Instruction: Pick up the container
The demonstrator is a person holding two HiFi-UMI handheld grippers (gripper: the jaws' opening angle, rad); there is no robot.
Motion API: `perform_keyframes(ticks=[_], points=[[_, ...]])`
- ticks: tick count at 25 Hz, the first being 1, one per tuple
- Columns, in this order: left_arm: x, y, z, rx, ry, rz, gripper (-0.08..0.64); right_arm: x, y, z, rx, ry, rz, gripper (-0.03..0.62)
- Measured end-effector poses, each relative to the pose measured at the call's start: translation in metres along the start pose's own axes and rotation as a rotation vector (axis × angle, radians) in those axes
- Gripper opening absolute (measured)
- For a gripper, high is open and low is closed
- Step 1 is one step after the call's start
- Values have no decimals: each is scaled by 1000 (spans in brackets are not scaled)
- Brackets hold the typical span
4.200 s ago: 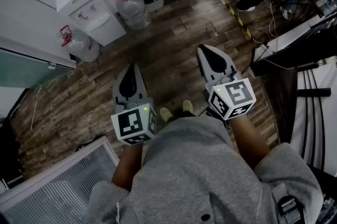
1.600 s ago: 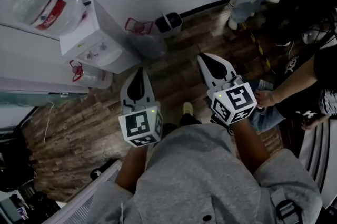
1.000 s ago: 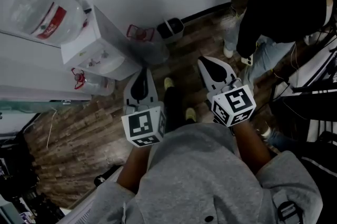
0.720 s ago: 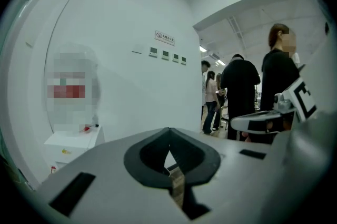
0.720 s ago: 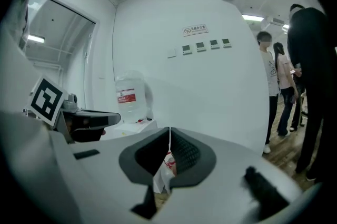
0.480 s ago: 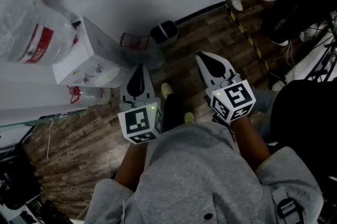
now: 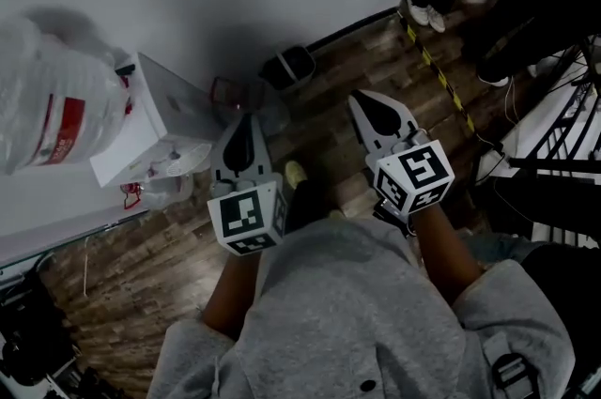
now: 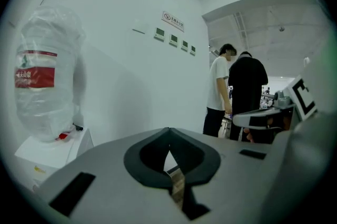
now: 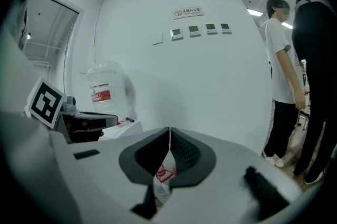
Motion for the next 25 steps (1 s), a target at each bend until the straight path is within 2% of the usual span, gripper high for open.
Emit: perform_keyframes(ticks=[12, 20, 25], points=[[12, 51, -58, -8, 23, 34, 14, 19, 0, -73, -23, 47, 24, 26], [8, 83, -91, 32, 62, 73, 14, 25, -1, -123, -16, 84, 49, 26], [7, 85, -113, 56, 105, 94, 14, 28, -17, -147, 6, 116, 56, 26]])
Point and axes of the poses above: the fingertips, and each gripper's own axes: z backward along the fingers, y to its left, x out of its top, the point moved 9 cm from there along z, backward along the fingers
